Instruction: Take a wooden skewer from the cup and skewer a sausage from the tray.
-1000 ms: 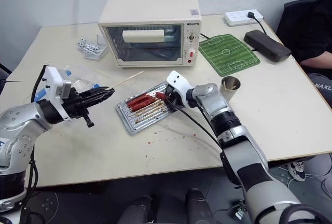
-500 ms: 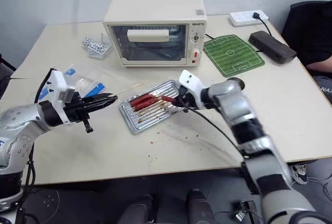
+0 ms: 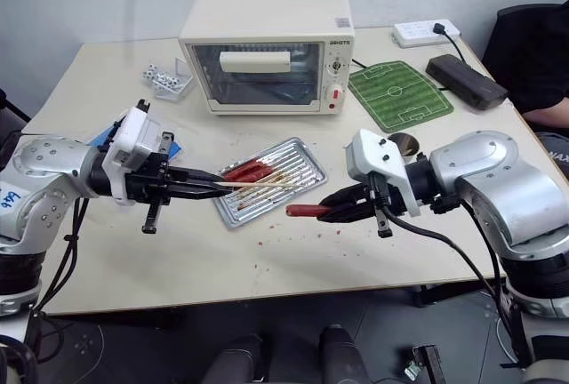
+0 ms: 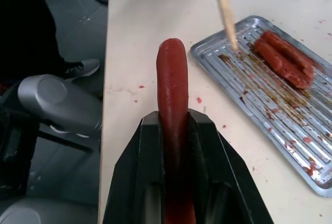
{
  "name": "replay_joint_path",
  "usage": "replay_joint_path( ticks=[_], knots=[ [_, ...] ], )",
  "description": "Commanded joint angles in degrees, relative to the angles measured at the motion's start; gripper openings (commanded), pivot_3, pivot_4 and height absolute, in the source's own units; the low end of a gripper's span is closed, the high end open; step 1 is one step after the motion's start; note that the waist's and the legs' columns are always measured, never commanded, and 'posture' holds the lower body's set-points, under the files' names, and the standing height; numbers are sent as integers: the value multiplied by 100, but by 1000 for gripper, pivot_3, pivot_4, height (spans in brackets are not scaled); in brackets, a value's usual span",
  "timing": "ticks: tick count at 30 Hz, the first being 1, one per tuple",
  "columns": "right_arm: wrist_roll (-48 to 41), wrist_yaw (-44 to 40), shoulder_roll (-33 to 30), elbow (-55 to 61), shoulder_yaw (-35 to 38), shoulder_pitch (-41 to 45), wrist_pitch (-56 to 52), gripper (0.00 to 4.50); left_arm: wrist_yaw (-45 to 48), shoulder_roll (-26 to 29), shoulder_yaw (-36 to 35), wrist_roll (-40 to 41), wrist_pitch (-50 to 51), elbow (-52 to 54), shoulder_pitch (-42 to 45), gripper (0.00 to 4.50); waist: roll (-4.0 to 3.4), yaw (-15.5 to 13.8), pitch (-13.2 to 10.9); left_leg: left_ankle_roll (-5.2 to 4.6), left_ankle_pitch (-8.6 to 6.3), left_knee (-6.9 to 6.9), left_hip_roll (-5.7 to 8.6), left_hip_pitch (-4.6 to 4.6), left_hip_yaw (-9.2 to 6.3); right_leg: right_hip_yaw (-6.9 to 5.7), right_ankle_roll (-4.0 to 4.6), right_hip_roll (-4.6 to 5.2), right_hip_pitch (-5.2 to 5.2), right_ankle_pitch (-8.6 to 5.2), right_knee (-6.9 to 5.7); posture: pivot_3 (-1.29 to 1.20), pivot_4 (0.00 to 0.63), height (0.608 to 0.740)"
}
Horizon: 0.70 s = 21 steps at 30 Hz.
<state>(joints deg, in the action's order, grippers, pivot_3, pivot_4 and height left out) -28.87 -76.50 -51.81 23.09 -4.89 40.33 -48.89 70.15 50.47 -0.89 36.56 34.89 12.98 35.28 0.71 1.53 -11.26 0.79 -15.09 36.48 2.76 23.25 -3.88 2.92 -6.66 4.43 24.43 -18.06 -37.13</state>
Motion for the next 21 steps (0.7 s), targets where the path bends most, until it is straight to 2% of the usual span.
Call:
replay_joint_path(
  ticks=[1, 8, 21],
  knots=[
    [-137, -3, -279, -20, 339, -90, 148, 292, 244, 193, -75, -52, -123, 49, -5, 0, 1, -11, 0, 1, 1, 0, 0, 2, 0, 0, 0, 1, 0, 0, 4, 0, 150, 740],
    [-119, -80, -611, -283, 430, -260, 493, 292, 454, 466, -219, -115, -184, -11, -118, 0, 2, 0, -1, -3, -2, 3, 1, 3, 4, 3, 0, 1, 0, 0, 3, 0, 150, 740],
    [-323, 288, -259, -147, 155, 72, 351, 292, 114, 166, -153, -41, -88, 232, -111, 0, 2, -8, -1, -4, -2, 9, 0, 4, 3, 3, 0, 1, 0, 0, -1, 0, 150, 740]
  ],
)
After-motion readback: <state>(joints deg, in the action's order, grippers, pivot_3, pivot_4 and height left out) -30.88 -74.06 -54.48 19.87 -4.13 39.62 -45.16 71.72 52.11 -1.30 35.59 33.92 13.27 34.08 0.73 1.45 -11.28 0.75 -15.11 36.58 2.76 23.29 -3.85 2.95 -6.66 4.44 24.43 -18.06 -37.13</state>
